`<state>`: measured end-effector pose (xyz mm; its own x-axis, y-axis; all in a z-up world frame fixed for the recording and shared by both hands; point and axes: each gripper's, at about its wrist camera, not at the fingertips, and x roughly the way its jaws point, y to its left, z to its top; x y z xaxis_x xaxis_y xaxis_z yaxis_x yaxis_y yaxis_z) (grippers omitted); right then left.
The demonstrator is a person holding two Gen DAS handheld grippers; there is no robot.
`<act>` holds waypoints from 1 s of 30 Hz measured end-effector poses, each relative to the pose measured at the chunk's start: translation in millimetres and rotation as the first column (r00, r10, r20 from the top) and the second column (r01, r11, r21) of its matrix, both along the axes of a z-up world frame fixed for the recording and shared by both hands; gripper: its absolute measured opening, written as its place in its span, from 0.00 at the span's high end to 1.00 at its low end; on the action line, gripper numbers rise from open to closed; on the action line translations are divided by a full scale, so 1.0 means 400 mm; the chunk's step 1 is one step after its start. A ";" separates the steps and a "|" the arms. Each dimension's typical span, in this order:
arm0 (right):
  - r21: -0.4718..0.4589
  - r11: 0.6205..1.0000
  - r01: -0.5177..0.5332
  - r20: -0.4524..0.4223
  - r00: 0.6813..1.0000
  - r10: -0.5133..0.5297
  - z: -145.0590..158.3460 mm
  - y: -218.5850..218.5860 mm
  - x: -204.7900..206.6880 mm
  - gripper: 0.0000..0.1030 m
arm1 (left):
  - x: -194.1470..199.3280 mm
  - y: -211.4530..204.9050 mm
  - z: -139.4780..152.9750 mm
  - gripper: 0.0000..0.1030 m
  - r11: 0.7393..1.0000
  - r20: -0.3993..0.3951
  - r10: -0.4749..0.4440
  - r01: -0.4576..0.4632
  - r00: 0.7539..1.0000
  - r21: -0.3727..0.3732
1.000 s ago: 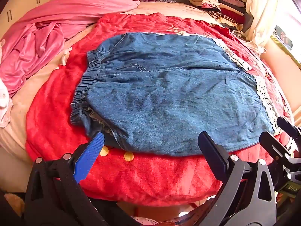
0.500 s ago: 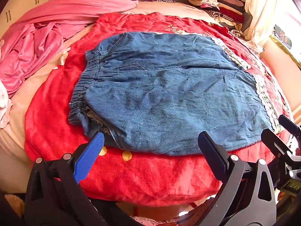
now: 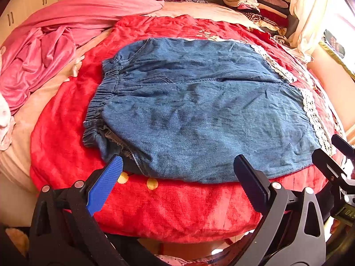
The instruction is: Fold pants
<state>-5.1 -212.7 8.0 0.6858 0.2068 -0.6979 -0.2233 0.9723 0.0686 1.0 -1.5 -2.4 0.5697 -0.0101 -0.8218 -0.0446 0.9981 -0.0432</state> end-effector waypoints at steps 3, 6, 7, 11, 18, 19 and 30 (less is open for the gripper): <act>-0.004 1.000 0.001 0.000 1.000 -0.001 0.000 0.000 0.000 0.04 | -0.001 0.001 0.001 0.09 1.000 0.003 -0.001 0.001 1.000 0.001; -0.006 1.000 0.000 0.001 1.000 0.000 0.001 0.000 0.000 0.04 | -0.002 0.000 0.003 0.09 1.000 0.004 0.001 -0.001 1.000 0.002; -0.006 1.000 -0.001 0.002 1.000 0.001 0.001 0.000 0.000 0.04 | -0.002 0.000 0.003 0.09 1.000 0.004 0.000 0.000 1.000 -0.002; -0.009 1.000 -0.003 0.003 1.000 0.003 0.002 0.003 0.001 0.04 | -0.001 0.001 0.005 0.09 1.000 0.006 0.000 0.000 1.000 0.000; -0.012 1.000 -0.006 0.004 1.000 0.006 0.002 0.005 0.003 0.04 | 0.000 0.000 0.006 0.09 1.000 0.007 0.000 0.000 1.000 0.000; -0.014 1.000 -0.006 0.004 1.000 0.006 0.002 0.005 0.003 0.04 | 0.001 0.000 0.007 0.09 1.000 0.007 0.000 0.000 1.000 0.000; -0.002 1.000 -0.011 0.003 1.000 0.011 0.006 0.005 0.025 0.04 | 0.006 0.000 0.011 0.09 1.000 0.008 0.005 -0.005 1.000 0.001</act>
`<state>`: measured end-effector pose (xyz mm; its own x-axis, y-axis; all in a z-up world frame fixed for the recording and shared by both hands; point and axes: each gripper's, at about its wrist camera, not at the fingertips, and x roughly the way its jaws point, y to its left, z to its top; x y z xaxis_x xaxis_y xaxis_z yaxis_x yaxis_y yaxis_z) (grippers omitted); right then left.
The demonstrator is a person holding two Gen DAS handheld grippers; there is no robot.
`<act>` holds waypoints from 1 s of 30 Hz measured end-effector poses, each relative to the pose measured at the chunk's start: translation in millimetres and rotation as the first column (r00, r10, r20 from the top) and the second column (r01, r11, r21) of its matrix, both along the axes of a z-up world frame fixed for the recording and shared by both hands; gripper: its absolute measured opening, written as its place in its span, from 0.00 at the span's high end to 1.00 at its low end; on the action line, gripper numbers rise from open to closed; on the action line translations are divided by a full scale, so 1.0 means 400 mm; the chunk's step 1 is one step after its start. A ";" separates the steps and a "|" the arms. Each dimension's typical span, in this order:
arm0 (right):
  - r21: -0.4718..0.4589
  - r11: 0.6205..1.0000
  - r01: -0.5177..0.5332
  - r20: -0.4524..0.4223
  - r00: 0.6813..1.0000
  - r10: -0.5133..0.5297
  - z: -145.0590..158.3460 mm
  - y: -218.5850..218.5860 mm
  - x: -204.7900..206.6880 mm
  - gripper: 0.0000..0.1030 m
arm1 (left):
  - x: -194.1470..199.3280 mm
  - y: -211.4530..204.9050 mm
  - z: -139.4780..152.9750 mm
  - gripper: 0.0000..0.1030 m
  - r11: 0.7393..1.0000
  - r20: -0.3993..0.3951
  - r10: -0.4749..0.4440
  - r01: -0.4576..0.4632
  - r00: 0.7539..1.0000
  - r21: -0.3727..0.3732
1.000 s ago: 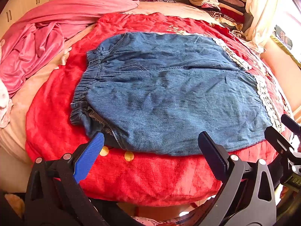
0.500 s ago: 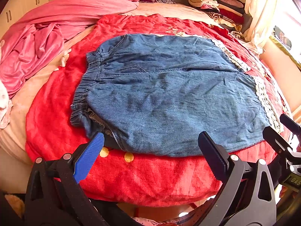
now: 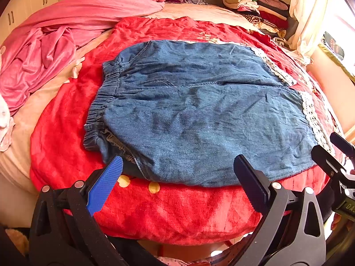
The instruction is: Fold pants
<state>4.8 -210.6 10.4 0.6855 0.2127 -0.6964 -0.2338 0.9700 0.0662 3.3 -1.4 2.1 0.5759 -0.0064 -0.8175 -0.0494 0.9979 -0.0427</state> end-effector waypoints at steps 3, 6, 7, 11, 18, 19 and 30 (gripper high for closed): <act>0.001 1.000 -0.014 0.000 1.000 0.014 0.005 0.007 0.019 0.04 | 0.011 0.008 0.004 0.09 1.000 0.003 0.003 -0.003 1.000 -0.006; -0.008 0.999 -0.041 0.010 0.999 0.041 0.019 0.018 0.049 0.04 | 0.023 0.031 0.004 0.09 1.000 0.006 0.011 -0.011 1.000 -0.017; -0.009 0.999 -0.052 0.014 0.999 0.052 0.024 0.023 0.061 0.04 | 0.030 0.038 0.006 0.09 1.000 0.008 0.014 -0.014 1.000 -0.021; 0.022 0.996 -0.090 0.002 0.996 0.090 0.046 0.039 0.128 0.04 | 0.073 0.087 0.019 0.09 0.999 0.023 0.046 -0.046 0.999 -0.016; 0.041 0.987 -0.158 -0.008 0.987 0.159 0.081 0.097 0.280 0.04 | 0.181 0.212 0.042 0.09 0.994 0.041 0.112 -0.112 0.993 -0.013; 0.030 0.986 -0.165 -0.010 0.986 0.165 0.084 0.110 0.302 0.04 | 0.200 0.230 0.041 0.09 0.993 0.037 0.118 -0.118 0.992 -0.010; -0.065 0.940 -0.336 -0.082 0.940 0.331 0.043 0.278 0.591 0.04 | 0.444 0.403 -0.039 0.09 0.991 -0.044 0.126 -0.127 0.991 -0.033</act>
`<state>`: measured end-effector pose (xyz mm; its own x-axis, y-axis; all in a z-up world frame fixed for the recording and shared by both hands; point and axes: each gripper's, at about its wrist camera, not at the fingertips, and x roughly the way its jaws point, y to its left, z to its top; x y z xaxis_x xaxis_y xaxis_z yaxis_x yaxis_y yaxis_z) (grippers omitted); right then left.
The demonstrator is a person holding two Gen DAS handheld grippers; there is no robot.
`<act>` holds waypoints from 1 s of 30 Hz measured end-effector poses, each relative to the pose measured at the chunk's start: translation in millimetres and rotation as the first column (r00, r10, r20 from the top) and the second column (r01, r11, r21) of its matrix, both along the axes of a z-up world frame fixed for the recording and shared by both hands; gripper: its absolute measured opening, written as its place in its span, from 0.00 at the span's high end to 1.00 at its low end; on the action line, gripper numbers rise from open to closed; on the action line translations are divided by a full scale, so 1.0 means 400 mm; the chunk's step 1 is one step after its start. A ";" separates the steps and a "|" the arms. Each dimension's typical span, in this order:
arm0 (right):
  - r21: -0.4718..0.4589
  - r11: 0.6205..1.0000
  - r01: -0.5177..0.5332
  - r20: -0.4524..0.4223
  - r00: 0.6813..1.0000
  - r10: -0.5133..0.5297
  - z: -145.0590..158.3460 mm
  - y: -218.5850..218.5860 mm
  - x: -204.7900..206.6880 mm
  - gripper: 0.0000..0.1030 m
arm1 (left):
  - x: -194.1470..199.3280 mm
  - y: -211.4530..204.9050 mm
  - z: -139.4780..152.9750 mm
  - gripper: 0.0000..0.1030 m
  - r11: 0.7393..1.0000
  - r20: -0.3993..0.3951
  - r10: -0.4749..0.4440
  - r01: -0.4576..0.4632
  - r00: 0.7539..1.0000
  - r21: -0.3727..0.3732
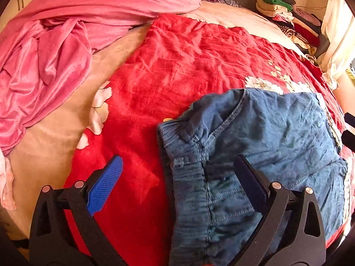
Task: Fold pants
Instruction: 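Grasp the elastic waistband with the left tool while the right tool grasps the waistband beside it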
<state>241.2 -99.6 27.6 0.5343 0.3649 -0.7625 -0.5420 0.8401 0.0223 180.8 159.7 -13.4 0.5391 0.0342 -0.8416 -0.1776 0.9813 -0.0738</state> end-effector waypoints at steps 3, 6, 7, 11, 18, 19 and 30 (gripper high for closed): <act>-0.051 0.997 -0.061 -0.016 0.998 0.060 -0.028 0.054 0.067 0.04 | 0.043 0.031 -0.030 0.09 1.000 -0.006 0.000 0.000 1.000 -0.014; -0.102 0.986 -0.130 -0.036 0.991 0.127 -0.057 0.104 0.123 0.04 | 0.076 0.048 -0.053 0.25 0.999 -0.022 -0.025 0.024 0.999 -0.036; -0.106 0.981 -0.160 -0.046 0.987 0.156 -0.065 0.119 0.137 0.04 | 0.085 0.050 -0.058 0.31 0.998 -0.022 -0.045 0.044 0.999 -0.050; -0.133 0.966 -0.220 -0.073 0.975 0.212 -0.089 0.162 0.191 0.04 | 0.114 0.033 -0.077 0.54 0.989 -0.011 -0.125 0.124 0.992 -0.080; -0.171 0.943 -0.287 -0.119 0.956 0.270 -0.131 0.211 0.250 0.04 | 0.107 0.047 -0.075 0.70 0.986 0.028 -0.127 0.129 0.992 -0.108; -0.173 0.941 -0.291 -0.126 0.954 0.272 -0.139 0.216 0.255 0.04 | 0.098 0.051 -0.067 0.70 0.985 0.045 -0.121 0.126 0.992 -0.114; -0.062 0.923 -0.379 -0.163 0.916 0.366 -0.191 0.248 0.239 0.66 | 0.046 0.032 -0.004 0.70 0.992 0.151 -0.112 0.120 0.982 -0.048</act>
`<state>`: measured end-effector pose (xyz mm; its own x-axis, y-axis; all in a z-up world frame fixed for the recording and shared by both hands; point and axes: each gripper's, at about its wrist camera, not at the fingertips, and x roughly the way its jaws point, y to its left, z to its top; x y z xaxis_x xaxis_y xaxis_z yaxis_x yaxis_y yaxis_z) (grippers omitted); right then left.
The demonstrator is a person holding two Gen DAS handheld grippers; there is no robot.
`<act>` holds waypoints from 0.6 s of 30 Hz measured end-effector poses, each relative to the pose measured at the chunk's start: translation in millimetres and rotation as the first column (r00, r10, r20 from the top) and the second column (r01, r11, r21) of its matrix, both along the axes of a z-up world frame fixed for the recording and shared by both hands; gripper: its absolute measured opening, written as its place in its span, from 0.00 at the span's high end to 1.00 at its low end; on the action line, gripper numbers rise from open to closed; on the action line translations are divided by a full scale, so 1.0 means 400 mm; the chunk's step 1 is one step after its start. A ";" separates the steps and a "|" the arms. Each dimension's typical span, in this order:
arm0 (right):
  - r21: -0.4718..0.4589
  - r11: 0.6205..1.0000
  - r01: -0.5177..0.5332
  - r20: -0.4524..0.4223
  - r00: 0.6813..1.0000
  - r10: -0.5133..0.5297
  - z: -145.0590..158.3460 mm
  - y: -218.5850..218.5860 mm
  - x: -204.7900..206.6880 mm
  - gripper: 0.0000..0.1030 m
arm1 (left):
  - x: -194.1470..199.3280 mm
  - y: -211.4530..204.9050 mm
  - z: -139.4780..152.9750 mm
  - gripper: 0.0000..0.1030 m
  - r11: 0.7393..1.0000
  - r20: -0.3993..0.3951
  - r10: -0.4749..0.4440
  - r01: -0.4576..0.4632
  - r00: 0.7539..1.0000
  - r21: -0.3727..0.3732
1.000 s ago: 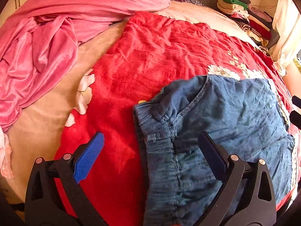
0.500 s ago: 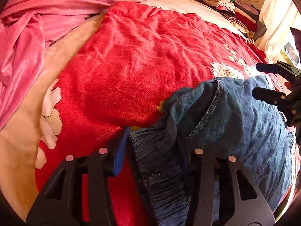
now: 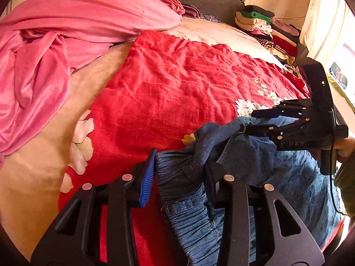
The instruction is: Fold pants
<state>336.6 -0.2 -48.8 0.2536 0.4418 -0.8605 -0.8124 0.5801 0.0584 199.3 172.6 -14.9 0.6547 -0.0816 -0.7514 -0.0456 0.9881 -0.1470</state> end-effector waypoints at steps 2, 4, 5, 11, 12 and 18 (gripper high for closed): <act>0.031 1.000 0.002 0.017 1.000 -0.002 0.017 -0.012 -0.022 0.78 | -0.005 -0.007 0.004 0.70 1.000 0.012 0.001 -0.001 1.000 0.025; 0.077 0.997 0.020 0.033 0.999 -0.023 0.044 -0.035 -0.043 0.84 | -0.012 -0.013 0.008 0.70 0.999 0.024 0.009 -0.011 1.000 0.050; 0.105 0.994 0.030 0.040 0.999 -0.034 0.059 -0.049 -0.052 0.86 | -0.014 -0.014 0.009 0.71 0.999 0.027 0.014 -0.015 1.000 0.051; 0.228 0.972 0.052 0.086 0.994 -0.073 0.143 -0.127 -0.135 0.86 | -0.047 -0.031 0.035 0.71 0.998 0.079 0.019 -0.025 0.997 0.066; 0.238 0.970 0.053 0.091 0.993 -0.076 0.153 -0.137 -0.152 0.86 | -0.058 -0.037 0.041 0.71 0.997 0.092 0.021 -0.028 0.996 0.068; 0.295 0.953 0.064 0.113 0.988 -0.102 0.197 -0.200 -0.276 0.86 | -0.144 -0.072 0.074 0.71 0.996 0.157 0.029 -0.041 0.987 0.074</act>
